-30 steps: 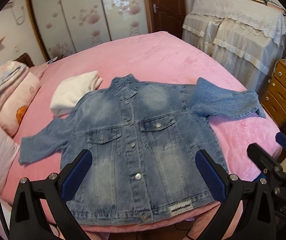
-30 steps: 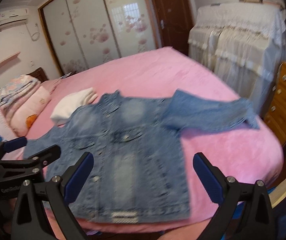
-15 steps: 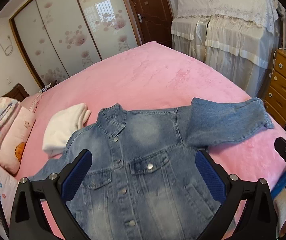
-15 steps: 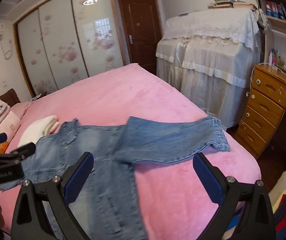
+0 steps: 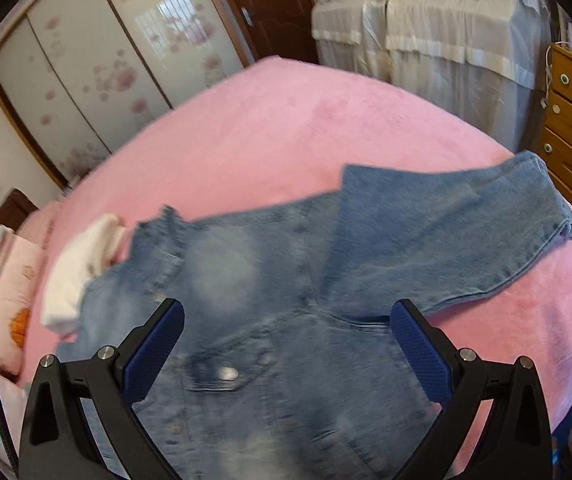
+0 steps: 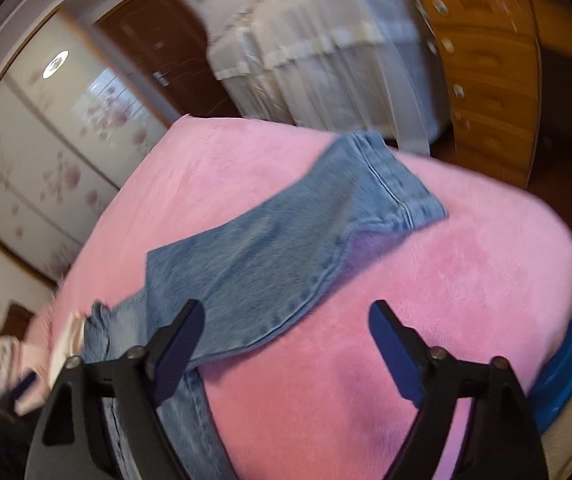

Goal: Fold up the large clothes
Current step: 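Grasp the denim sleeve cuff nearest the right gripper with the right gripper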

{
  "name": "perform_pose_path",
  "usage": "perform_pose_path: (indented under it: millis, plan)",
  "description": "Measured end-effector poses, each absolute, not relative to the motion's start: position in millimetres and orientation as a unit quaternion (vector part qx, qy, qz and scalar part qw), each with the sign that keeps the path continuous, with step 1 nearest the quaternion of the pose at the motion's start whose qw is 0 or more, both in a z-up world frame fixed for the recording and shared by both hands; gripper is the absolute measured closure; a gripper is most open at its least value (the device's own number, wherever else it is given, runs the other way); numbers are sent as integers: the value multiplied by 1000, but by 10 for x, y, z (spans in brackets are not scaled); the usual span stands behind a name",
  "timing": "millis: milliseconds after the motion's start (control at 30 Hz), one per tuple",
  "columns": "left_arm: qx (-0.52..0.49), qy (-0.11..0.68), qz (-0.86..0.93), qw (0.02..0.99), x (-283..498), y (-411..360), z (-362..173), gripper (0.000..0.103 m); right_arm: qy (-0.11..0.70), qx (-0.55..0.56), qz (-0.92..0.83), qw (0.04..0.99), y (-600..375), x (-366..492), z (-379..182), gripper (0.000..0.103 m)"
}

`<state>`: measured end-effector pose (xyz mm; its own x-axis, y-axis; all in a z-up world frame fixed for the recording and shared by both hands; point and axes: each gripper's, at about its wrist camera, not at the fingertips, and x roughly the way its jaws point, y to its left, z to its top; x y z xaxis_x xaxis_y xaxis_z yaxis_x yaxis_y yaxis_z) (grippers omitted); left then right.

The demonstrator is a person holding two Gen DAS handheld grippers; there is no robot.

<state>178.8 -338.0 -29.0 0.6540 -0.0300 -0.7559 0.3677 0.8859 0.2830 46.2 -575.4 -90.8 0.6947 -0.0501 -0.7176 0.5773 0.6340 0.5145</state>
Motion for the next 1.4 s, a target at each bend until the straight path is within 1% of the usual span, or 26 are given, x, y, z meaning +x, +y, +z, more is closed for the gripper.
perform_pose_path:
  millis: [33,100,200,333,367,400,433,467,500,533,567,667,733,900,1000,1067,1200,1333,1400]
  plan:
    - [207,406,-118,882,1808,-3430,-357,1,347,394,-189,830,-5814,504,-998,29]
    - [206,412,-119,880,1841,-3516,-460,1,352,414,-188,818,-5897,591,-1150,36]
    - [199,423,-121,876,1872,-3573,-567,1,351,453,-187,798,-6064,695,-1376,38]
    - [188,429,-126,874,1887,-3554,-630,1,342,486,-187,782,-6230,853,-1542,38]
    - [189,431,-124,874,1898,-3546,-645,1,342,492,-187,779,-6267,905,-1573,43]
    - [188,432,-125,873,1924,-3537,-653,1,342,497,-186,776,-6302,940,-1595,52]
    - [187,433,-124,873,1943,-3527,-657,1,342,500,-183,775,-6333,997,-1609,58]
    - [186,434,-123,873,1954,-3518,-645,1,342,498,-184,775,-6352,1052,-1611,71]
    - [182,435,-121,874,1977,-3502,-636,1,343,491,-186,779,-6361,1103,-1604,90]
    - [178,435,-121,874,2001,-3488,-624,1,349,477,-197,783,-6356,1143,-1576,97]
    - [174,436,-121,875,2021,-3477,-613,1,350,467,-204,787,-6349,1171,-1548,99]
    - [155,442,-126,874,2104,-3473,-557,1,349,421,-219,808,-6253,1211,-1367,99]
    - [144,448,-133,872,2174,-3523,-521,1,350,412,-221,812,-6225,1208,-1312,99]
    - [142,451,-145,869,2258,-3687,-466,1,363,438,-227,790,-6311,1184,-1370,96]
    - [145,449,-152,868,2237,-3691,-437,1,361,425,-230,798,-6274,1174,-1323,97]
    - [143,448,-148,870,2221,-3598,-409,1,342,396,-223,823,-6136,1153,-1115,99]
    - [131,455,-114,873,2262,-3191,-361,1,307,310,-168,884,-5543,1201,-497,99]
    - [72,471,-64,877,2324,-2418,-350,1,288,189,-57,937,-4482,1320,65,99]
    - [32,480,-37,876,2329,-1967,-401,1,305,119,7,945,-3821,1384,119,94]
